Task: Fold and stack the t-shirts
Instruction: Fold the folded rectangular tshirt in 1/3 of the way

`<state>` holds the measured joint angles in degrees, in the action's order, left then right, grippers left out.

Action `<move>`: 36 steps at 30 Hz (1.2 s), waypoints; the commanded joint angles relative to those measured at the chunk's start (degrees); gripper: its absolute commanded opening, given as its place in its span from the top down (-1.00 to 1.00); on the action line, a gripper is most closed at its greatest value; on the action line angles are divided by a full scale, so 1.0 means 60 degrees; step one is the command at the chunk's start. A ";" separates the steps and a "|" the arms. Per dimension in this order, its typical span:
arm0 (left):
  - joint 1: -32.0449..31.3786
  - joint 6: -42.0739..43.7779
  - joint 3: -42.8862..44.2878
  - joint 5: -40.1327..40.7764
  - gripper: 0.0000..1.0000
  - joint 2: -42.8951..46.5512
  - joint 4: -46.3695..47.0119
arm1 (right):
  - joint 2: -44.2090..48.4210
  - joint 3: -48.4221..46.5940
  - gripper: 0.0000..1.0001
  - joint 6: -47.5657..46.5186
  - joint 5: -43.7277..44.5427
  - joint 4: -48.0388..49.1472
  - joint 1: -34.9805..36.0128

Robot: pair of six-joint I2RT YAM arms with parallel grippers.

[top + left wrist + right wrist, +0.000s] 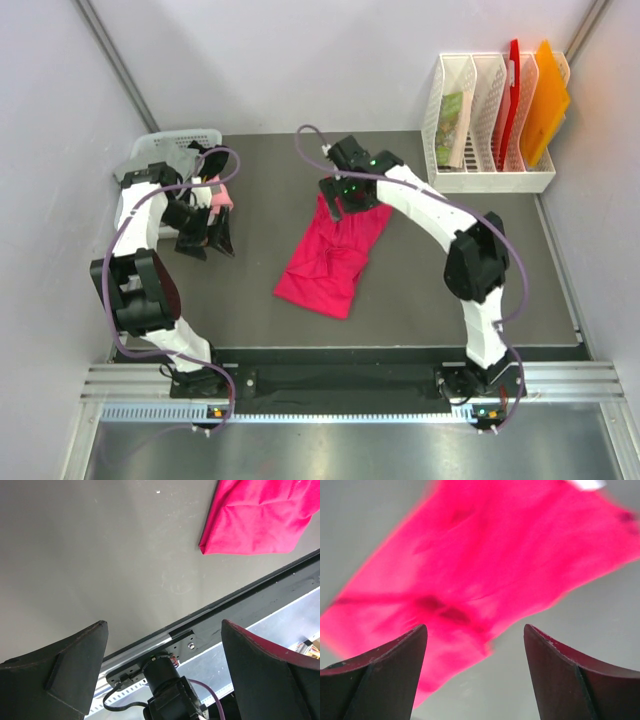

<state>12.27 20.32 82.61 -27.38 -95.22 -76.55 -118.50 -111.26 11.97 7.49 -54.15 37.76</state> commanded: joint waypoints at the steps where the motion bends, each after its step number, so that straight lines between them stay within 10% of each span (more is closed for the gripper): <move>1: -0.0039 0.0232 0.0206 -0.0359 -0.98 0.0255 -0.0351 | 0.1584 0.0964 -0.54 0.0859 -0.1566 0.0469 0.1469; 11: -0.0024 0.0290 0.0280 -0.0184 -0.98 0.0313 -0.0410 | 0.2186 0.3718 -0.48 0.2576 -0.2815 0.2345 0.2584; 36: -0.0038 0.0554 -0.0262 0.0109 -0.98 0.0723 -0.0366 | 0.0458 0.3558 -0.40 0.2239 -0.2713 0.2814 0.2335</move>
<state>12.27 22.09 81.82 -26.96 -93.49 -76.73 -115.44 -87.42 25.69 -8.32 -38.94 52.66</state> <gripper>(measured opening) 0.990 0.701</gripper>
